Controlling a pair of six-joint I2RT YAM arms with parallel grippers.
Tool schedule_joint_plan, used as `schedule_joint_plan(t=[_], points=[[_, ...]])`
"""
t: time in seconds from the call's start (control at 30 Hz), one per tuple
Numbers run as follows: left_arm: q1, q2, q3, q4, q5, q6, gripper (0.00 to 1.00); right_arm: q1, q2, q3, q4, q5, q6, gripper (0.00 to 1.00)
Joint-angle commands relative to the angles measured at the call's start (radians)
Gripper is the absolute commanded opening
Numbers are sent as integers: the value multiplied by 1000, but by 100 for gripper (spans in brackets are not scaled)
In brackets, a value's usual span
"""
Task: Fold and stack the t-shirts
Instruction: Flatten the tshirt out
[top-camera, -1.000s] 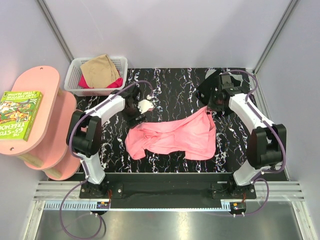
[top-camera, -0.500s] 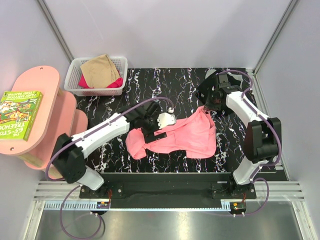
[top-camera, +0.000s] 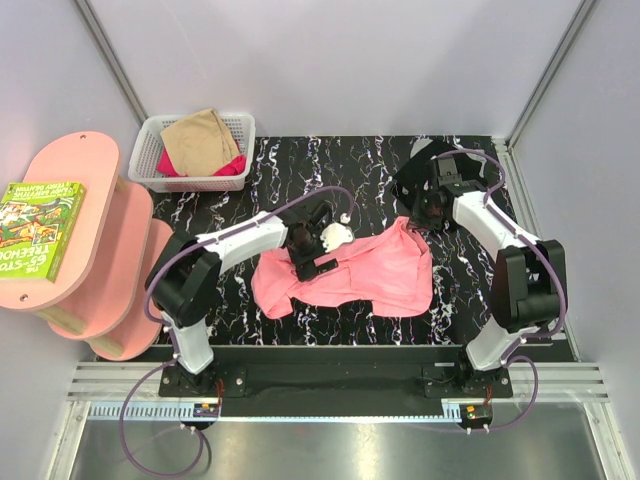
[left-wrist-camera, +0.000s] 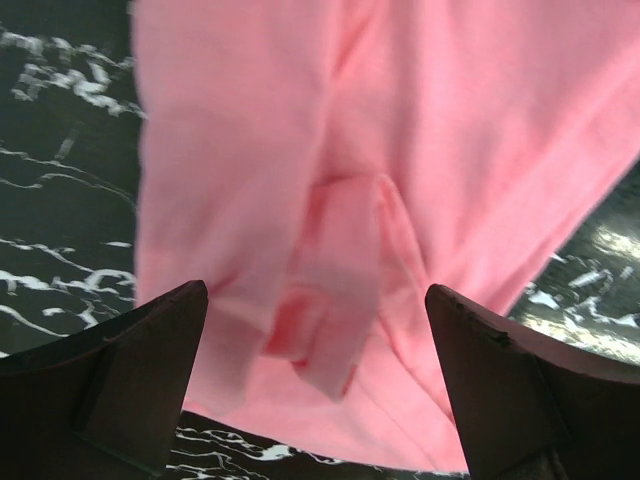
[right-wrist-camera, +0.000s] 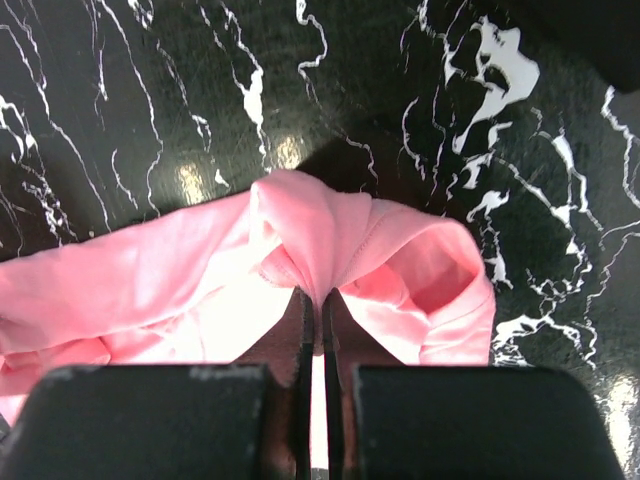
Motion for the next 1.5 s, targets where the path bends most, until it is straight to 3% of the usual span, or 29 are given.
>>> schedule_joint_plan(t=[0.0, 0.27, 0.67, 0.93, 1.47], points=[[13, 20, 70, 66, -35, -9, 96, 0, -71, -34, 51, -41, 11, 0], [24, 32, 64, 74, -54, -6, 91, 0, -105, -72, 61, -43, 13, 0], [-74, -255, -112, 51, -8, -70, 89, -2, -109, -80, 71, -39, 26, 0], [-120, -214, -177, 65, -15, -91, 74, -2, -131, -94, 69, -48, 34, 0], [-36, -72, -40, 103, -86, -61, 71, 0, -171, -160, 81, -68, 34, 0]])
